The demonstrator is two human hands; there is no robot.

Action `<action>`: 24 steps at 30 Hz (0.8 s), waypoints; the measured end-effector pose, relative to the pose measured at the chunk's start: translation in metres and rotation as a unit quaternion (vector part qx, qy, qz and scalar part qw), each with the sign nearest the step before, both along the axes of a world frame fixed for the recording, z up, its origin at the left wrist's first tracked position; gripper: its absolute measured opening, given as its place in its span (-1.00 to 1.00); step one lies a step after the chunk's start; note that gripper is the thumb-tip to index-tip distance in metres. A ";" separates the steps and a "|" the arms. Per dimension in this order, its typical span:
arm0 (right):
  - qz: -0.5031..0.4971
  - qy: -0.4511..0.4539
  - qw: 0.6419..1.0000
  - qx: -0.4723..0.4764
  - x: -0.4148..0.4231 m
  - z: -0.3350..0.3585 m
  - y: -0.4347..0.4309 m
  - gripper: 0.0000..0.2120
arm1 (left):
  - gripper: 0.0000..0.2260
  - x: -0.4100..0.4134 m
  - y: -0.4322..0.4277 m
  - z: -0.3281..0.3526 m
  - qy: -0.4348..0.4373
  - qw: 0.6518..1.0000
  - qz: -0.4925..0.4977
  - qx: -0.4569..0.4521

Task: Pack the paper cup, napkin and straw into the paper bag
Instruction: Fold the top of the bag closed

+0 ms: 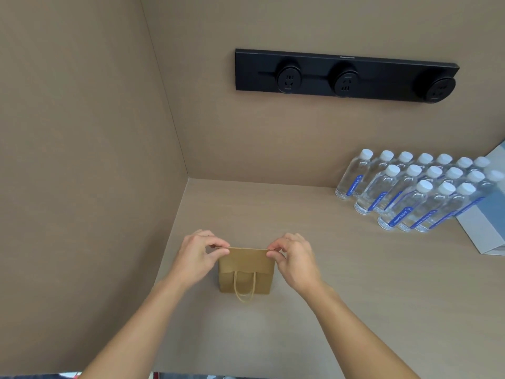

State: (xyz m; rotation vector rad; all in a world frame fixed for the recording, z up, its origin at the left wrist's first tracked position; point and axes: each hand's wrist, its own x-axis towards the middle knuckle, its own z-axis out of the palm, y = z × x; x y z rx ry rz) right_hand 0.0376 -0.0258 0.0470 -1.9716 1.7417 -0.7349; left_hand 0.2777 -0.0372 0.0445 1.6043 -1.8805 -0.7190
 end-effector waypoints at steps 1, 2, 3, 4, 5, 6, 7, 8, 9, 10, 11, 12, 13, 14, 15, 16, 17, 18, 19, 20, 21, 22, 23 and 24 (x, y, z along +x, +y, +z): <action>-0.006 -0.010 1.000 0.002 0.000 -0.001 0.000 -0.98 | -0.91 0.001 0.000 0.001 0.002 1.000 0.005 0.003; -0.011 -0.019 1.000 0.006 0.001 -0.001 -0.001 -0.98 | -0.90 0.002 0.000 0.002 0.007 1.000 0.011 0.007; -0.014 -0.026 0.999 0.013 0.002 -0.001 -0.002 -0.98 | -0.90 0.003 0.000 0.002 0.013 1.000 0.018 0.013; -0.015 -0.031 0.999 0.021 0.003 0.000 -0.002 -0.98 | -0.90 0.003 0.000 0.003 0.017 0.999 0.024 0.021; -0.016 -0.034 0.999 0.026 0.003 0.000 -0.003 -0.98 | -0.90 0.003 -0.001 0.003 0.017 0.999 0.026 0.028; -0.017 -0.036 0.999 0.028 0.003 0.000 -0.004 -0.98 | -0.89 0.004 -0.002 0.003 0.015 0.999 0.024 0.032; -0.018 -0.038 0.999 0.028 0.003 -0.001 -0.005 -0.98 | -0.89 0.005 -0.003 0.003 0.011 0.999 0.020 0.035; -0.019 -0.039 0.999 0.028 0.003 -0.001 -0.006 -0.98 | -0.89 0.005 -0.004 0.002 0.009 0.999 0.016 0.036; -0.021 -0.039 0.999 0.027 0.003 -0.001 -0.006 -0.98 | -0.89 0.005 -0.005 0.002 0.008 0.999 0.015 0.036; -0.023 -0.038 0.999 0.026 0.002 -0.001 -0.007 -0.98 | -0.88 0.004 -0.007 0.002 0.008 0.999 0.015 0.032; -0.025 -0.036 0.999 0.024 0.002 -0.001 -0.009 -0.97 | -0.89 0.002 -0.009 0.002 0.007 1.000 0.015 0.025; -0.027 -0.034 0.999 0.024 0.001 0.001 -0.012 -0.96 | -0.89 0.000 -0.012 0.003 0.005 1.000 0.014 0.019; -0.029 -0.030 0.999 0.023 0.000 0.002 -0.016 -0.95 | -0.89 -0.003 -0.016 0.003 0.006 1.000 0.013 0.016; -0.029 -0.024 0.999 0.024 -0.002 0.004 -0.020 -0.94 | -0.90 -0.005 -0.021 0.004 0.008 1.000 0.012 0.015; -0.028 -0.015 0.999 0.022 -0.003 0.006 -0.025 -0.93 | -0.90 -0.008 -0.026 0.005 0.008 1.000 0.011 0.013; -0.027 -0.003 0.999 0.022 -0.005 0.008 -0.030 -0.92 | -0.91 -0.011 -0.031 0.006 0.007 1.000 0.009 0.009; -0.029 0.008 0.999 0.021 -0.008 0.009 -0.035 -0.91 | -0.91 -0.014 -0.037 0.007 0.005 1.000 0.008 0.006; -0.035 0.017 0.999 0.025 -0.010 0.011 -0.040 -0.91 | -0.92 -0.018 -0.042 0.008 0.003 1.000 0.006 0.003; -0.042 0.024 0.998 0.029 -0.013 0.012 -0.046 -0.90 | -0.92 -0.022 -0.047 0.008 0.001 1.000 0.006 0.002; -0.048 0.032 0.998 0.035 -0.014 0.014 -0.051 -0.90 | -0.92 -0.026 -0.052 0.008 0.000 1.000 0.008 0.000; -0.051 0.038 0.997 0.040 -0.016 0.015 -0.056 -0.89 | -0.93 -0.029 -0.057 0.008 0.002 1.000 0.011 -0.002; -0.054 0.044 0.997 0.043 -0.017 0.016 -0.060 -0.89 | -0.93 -0.032 -0.061 0.008 0.002 1.000 0.015 -0.003; -0.056 0.050 0.996 0.043 -0.017 0.016 -0.064 -0.88 | -0.93 -0.033 -0.065 0.007 0.001 1.000 0.018 -0.005; -0.058 0.062 0.996 0.043 -0.017 0.017 -0.067 -0.88 | -0.93 -0.035 -0.068 0.006 -0.001 1.000 0.019 -0.008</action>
